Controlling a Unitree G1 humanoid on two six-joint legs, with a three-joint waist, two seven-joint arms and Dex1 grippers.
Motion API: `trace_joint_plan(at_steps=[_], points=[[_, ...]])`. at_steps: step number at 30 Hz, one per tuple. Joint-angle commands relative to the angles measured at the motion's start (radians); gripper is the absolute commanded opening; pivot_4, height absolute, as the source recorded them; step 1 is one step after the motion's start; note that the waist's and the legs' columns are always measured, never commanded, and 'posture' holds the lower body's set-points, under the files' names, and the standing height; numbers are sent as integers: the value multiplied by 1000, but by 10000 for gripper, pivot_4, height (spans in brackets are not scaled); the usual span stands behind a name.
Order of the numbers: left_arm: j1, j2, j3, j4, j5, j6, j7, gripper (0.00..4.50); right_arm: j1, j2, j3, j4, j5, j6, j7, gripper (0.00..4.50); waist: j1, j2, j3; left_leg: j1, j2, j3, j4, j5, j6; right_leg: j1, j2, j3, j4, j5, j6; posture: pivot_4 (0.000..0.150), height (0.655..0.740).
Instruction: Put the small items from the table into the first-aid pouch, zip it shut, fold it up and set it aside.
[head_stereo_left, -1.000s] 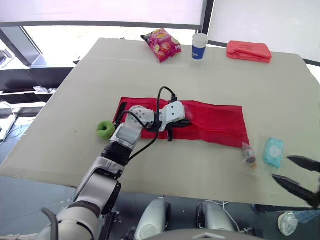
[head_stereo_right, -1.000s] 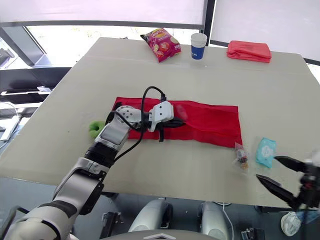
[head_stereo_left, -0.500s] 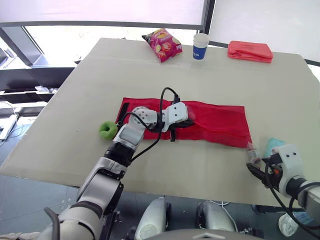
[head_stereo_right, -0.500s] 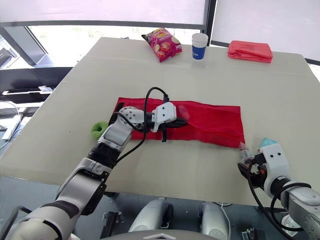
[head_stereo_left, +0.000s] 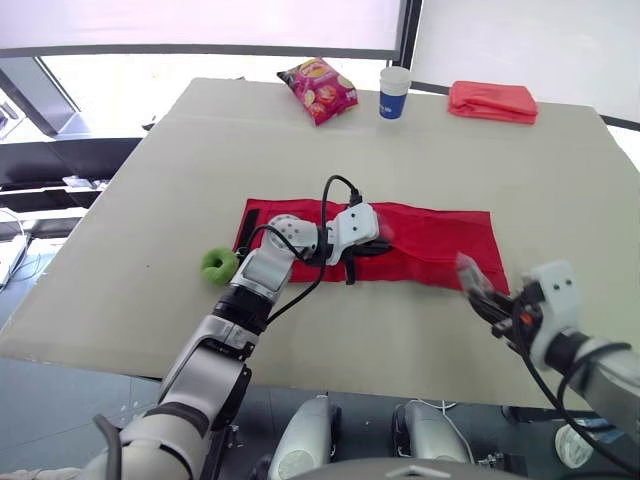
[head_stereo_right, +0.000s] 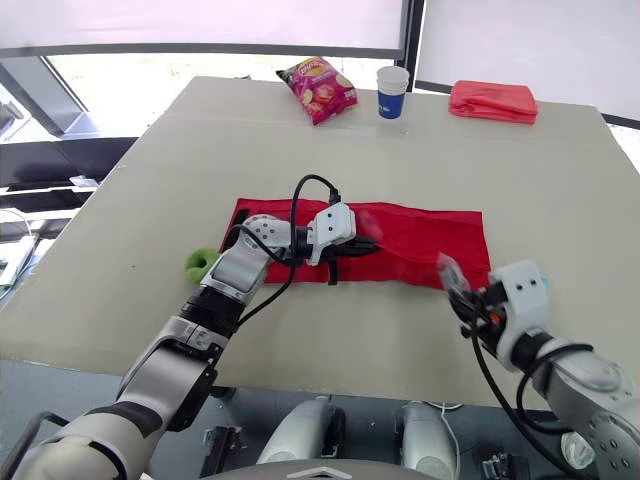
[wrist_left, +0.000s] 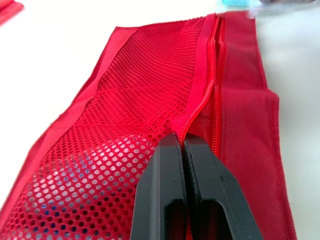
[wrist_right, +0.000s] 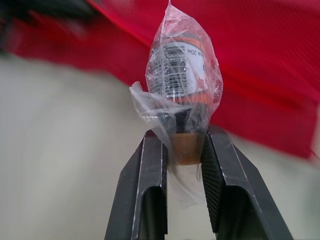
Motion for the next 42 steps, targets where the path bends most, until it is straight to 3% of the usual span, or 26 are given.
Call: trace_joint_plan(at_steps=[1,6,15,22,26,34,42], points=[[-23,-11,29,-63,-55,76,-17,0,-80,66,62,32,31,67,-88,3725,-1,0,0,0,0,0,0,0,0,0,0,0,1,0,0,1500,7400],[-37,-11,26,-96,-77,184,-22,0,-174,135,238,137,-100,66,-176,3725,-3,0,0,0,-1,2,0,2,-3,-3,0,3,5,0,0,1500,7400],[-56,-23,23,-109,-68,257,7,0,-159,210,293,139,-154,78,-193,3725,-3,0,0,0,-1,2,0,2,-3,-4,0,3,6,0,0,1500,7400],[-57,-34,19,-149,-91,312,0,0,-172,209,387,214,-283,59,-220,3725,-3,0,0,0,-1,2,0,2,-4,-4,0,3,6,0,0,1500,7400],[-58,-28,15,-155,-93,320,-9,0,-196,242,372,267,-335,18,-228,3725,-4,0,0,0,-1,3,0,3,-4,-4,1,3,6,0,0,1500,7400],[-31,-13,-16,-188,-92,366,-20,0,-276,442,253,335,-342,-48,-258,3725,-4,0,0,0,-1,3,0,3,-5,-6,1,4,8,0,0,1500,7400],[-40,-18,-17,-153,-94,344,-23,0,-276,496,257,380,-371,-91,-246,3725,-11,1,0,0,-1,4,0,3,-6,-7,1,5,8,0,0,1500,7400]])
